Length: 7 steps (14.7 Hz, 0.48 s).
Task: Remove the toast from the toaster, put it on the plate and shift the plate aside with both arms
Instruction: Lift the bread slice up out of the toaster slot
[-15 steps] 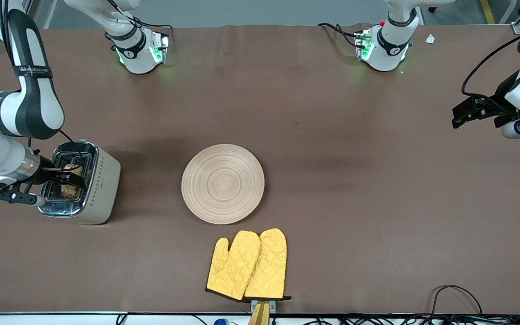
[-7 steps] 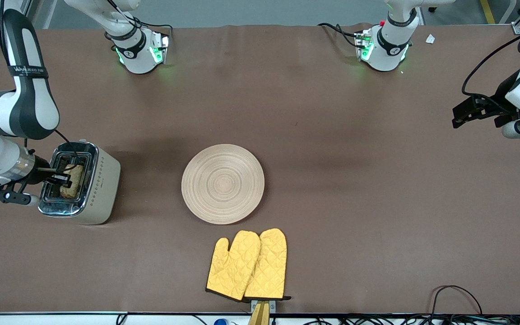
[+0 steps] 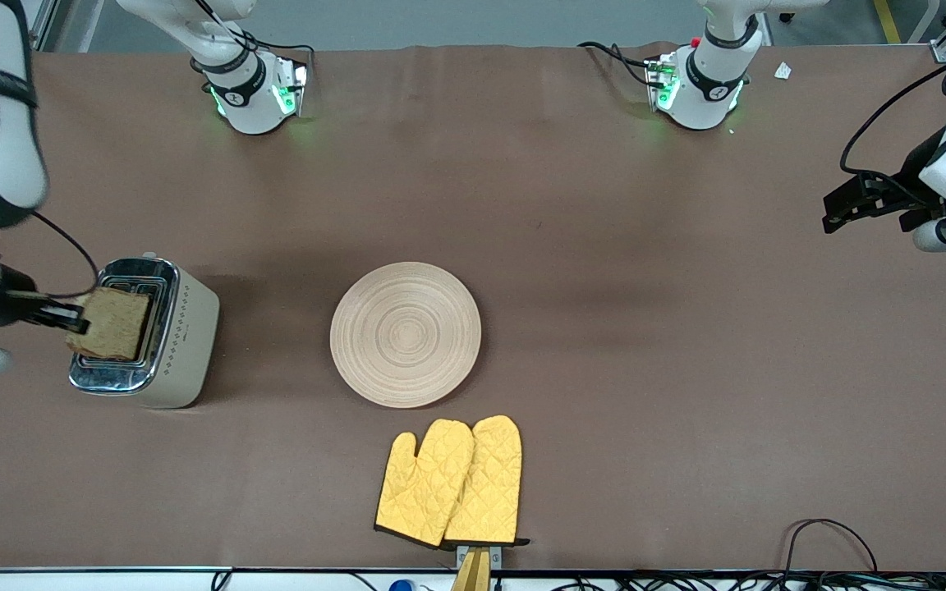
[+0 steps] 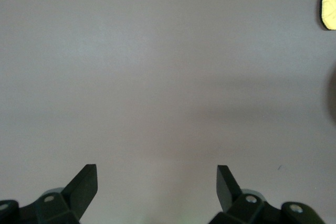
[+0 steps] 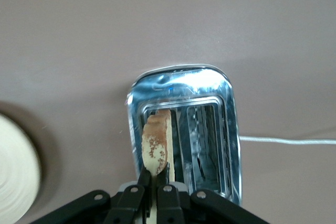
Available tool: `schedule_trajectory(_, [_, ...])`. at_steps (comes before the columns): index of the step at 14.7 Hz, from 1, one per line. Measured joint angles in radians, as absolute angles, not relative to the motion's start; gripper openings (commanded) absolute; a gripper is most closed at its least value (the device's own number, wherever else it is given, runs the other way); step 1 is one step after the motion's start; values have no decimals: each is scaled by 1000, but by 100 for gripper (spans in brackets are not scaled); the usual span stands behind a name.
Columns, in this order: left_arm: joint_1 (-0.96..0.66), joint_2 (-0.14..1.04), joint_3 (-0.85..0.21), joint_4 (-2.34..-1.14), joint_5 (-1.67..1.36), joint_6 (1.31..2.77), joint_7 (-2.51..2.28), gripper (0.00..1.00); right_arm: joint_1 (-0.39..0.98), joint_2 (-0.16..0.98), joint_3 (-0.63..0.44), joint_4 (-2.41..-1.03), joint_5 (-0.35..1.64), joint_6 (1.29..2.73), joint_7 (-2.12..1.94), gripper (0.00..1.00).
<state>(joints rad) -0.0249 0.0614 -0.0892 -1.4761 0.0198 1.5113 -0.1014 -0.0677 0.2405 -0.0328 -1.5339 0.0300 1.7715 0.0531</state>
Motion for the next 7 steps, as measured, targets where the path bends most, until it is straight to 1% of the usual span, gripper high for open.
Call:
schedule_trajectory(2, [-25, 61, -89, -1476, 20, 1511, -101, 100, -50, 211, -13, -1459, 75, 1698, 83, 2])
schedule_trajectory(4, [-25, 61, -89, -1476, 20, 1511, -101, 100, -12, 197, -4, -1454, 138, 1699, 132, 2])
schedule_trajectory(5, [-25, 61, -89, -1476, 20, 1511, -101, 100, 10, 201, -3, -1468, 172, 1732, 156, 1])
schedule_trajectory(7, [-25, 61, -89, -1476, 20, 1511, -101, 100, 41, 218, 0, -1541, 233, 1865, 181, 1])
